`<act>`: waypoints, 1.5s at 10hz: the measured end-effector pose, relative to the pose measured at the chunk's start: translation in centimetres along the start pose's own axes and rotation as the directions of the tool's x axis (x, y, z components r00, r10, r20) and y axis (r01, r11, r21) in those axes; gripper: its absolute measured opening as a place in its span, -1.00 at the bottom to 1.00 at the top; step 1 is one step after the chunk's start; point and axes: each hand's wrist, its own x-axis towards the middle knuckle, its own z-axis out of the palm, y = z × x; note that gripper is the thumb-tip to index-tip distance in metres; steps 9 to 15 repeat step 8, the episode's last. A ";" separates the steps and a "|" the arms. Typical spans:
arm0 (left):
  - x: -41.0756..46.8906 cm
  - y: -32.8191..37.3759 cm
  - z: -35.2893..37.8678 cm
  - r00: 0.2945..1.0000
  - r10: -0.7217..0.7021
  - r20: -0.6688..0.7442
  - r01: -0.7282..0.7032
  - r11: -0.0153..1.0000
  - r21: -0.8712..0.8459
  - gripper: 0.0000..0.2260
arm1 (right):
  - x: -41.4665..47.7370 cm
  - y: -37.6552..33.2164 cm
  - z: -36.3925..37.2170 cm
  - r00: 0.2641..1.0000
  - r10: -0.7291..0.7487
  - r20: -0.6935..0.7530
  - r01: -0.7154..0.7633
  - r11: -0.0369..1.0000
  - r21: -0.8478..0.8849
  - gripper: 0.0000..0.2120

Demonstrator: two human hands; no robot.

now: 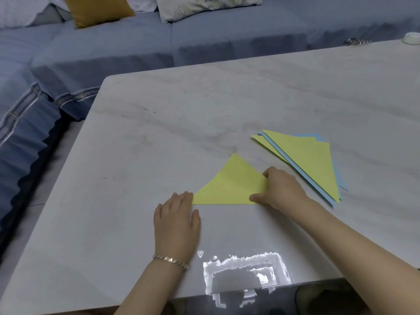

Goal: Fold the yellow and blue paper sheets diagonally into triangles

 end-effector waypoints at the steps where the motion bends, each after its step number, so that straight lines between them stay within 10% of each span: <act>1: -0.2 0.2 0.4 1.000 0.026 -0.014 -0.025 0.997 0.069 -0.61 | -0.9 1.3 0.4 0.989 -0.092 -0.119 0.117 0.968 0.221 -0.72; 3: -0.2 0.1 0.8 0.999 0.040 -0.028 -0.037 0.994 0.098 -0.61 | -0.7 4.4 -3.2 0.883 0.183 -0.433 0.123 0.798 0.590 -0.50; 5: -0.2 0.1 0.6 0.999 0.041 -0.028 -0.037 0.990 0.133 -0.61 | 0.2 7.0 -4.2 0.897 0.282 -0.341 -0.185 0.939 0.290 -0.31; 6: 1.0 0.7 -0.7 0.997 0.050 0.054 -0.059 0.982 0.179 -0.65 | -0.4 6.1 -4.1 0.903 0.132 -0.410 -0.138 0.990 0.017 -0.52; 8: 7.0 3.8 -5.5 0.946 0.044 0.322 -0.085 0.990 0.115 -0.73 | 0.3 2.3 -6.8 0.989 -0.006 -0.150 0.005 1.000 -0.010 -0.76; 15: 7.0 3.8 -5.5 0.946 0.044 0.322 -0.085 0.990 0.115 -0.73 | 0.3 2.3 -6.8 0.989 -0.006 -0.150 0.005 1.000 -0.010 -0.76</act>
